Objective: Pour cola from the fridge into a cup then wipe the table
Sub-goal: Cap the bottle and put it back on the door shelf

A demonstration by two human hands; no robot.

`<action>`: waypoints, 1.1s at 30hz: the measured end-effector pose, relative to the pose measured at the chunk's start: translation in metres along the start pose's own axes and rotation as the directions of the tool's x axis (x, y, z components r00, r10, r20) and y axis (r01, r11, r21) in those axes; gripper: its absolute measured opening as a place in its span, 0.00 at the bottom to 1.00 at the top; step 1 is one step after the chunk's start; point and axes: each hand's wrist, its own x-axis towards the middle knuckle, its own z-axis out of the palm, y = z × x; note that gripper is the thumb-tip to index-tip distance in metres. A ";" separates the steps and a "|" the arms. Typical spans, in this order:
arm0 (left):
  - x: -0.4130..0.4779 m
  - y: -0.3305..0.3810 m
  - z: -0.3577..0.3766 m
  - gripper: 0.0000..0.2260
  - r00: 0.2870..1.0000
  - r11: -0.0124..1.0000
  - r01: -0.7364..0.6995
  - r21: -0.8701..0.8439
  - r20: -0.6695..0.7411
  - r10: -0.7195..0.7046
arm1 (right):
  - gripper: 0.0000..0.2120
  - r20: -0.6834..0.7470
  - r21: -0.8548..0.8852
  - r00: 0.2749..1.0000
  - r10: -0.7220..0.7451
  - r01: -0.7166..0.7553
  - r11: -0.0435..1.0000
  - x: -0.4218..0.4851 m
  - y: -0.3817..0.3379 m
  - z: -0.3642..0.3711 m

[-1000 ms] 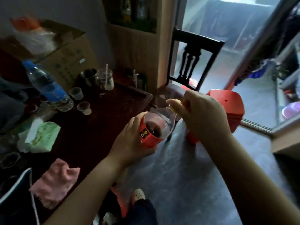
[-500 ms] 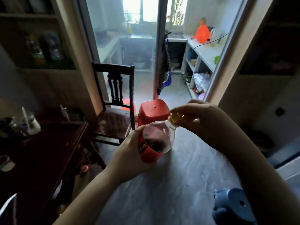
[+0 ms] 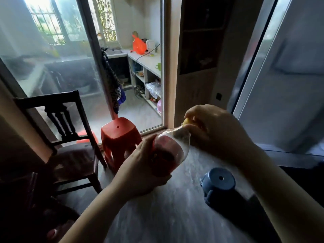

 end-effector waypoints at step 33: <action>0.062 0.215 0.175 0.45 0.961 0.969 -0.237 0.068 0.164 0.223 | 0.26 -0.159 -0.528 0.973 0.167 -0.227 0.818 -0.134 0.170 -0.172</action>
